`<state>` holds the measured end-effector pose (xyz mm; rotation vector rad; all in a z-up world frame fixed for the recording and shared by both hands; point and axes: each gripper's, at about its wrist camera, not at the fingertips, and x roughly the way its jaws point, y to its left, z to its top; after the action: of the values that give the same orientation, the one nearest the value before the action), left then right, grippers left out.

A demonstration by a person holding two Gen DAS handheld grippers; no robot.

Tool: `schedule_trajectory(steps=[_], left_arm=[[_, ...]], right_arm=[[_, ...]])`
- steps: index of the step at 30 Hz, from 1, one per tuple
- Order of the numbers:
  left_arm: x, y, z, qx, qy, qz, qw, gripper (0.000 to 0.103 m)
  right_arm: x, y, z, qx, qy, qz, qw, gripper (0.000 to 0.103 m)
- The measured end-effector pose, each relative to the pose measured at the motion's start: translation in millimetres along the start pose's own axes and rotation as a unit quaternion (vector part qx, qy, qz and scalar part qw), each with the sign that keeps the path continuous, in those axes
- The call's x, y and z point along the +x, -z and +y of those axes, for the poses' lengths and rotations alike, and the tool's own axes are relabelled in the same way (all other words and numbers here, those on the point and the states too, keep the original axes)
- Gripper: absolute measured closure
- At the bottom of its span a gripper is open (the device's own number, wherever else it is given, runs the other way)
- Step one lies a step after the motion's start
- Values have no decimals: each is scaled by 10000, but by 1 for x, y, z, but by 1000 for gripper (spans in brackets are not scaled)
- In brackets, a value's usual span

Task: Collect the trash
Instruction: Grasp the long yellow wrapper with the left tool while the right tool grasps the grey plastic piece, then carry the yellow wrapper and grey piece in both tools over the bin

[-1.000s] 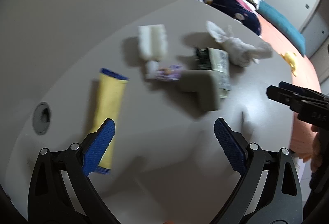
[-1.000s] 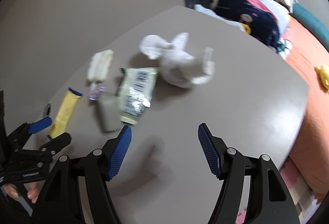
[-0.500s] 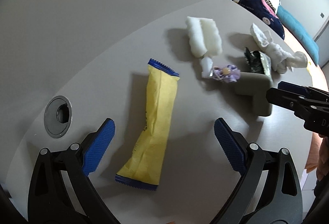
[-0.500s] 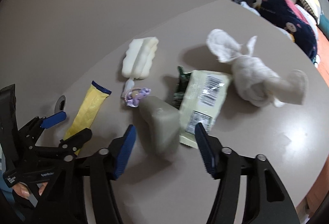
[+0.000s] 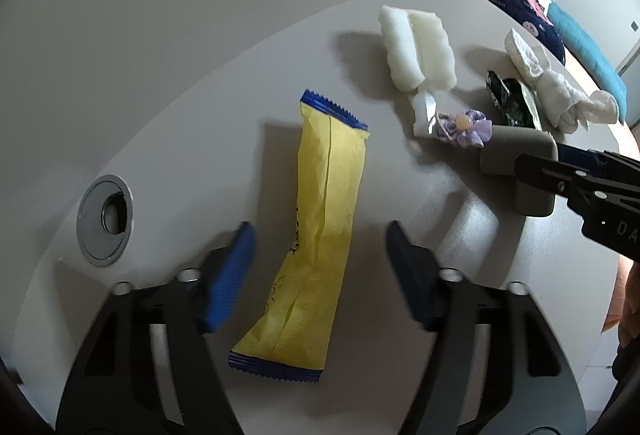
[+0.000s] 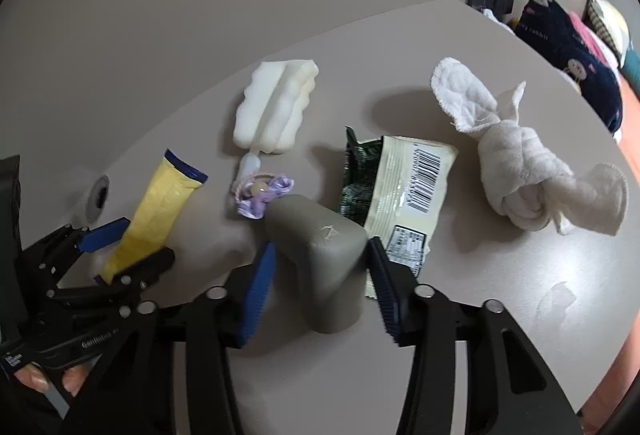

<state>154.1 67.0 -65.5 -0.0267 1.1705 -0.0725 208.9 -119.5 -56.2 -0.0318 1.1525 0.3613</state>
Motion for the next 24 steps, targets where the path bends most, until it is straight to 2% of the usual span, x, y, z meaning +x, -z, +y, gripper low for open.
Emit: schedule_trajectory(steps=[4,7,10,17,24], left_arm=[[-2,2,-2,35,-97,-18,9999,55],[-4,4,-1,12,-25,-34,10000,76],[-11,4,-4,67,-44,-146,9999,86],[-36,0,-30,240,73,-423,9988,87],[-63,-5,-68,552,267,-659,9959,87]], right_arm=[[-3,2,3,-75,50,-59,9999,63],[-8,5,2,-39,-52,-80,9999,64],[-18,5,1,-38,-108,-152,9998,65],[-52,7,-13,102,-191,-402,9990,65],[-90,13,-45,337,-148,-676,9970,65]])
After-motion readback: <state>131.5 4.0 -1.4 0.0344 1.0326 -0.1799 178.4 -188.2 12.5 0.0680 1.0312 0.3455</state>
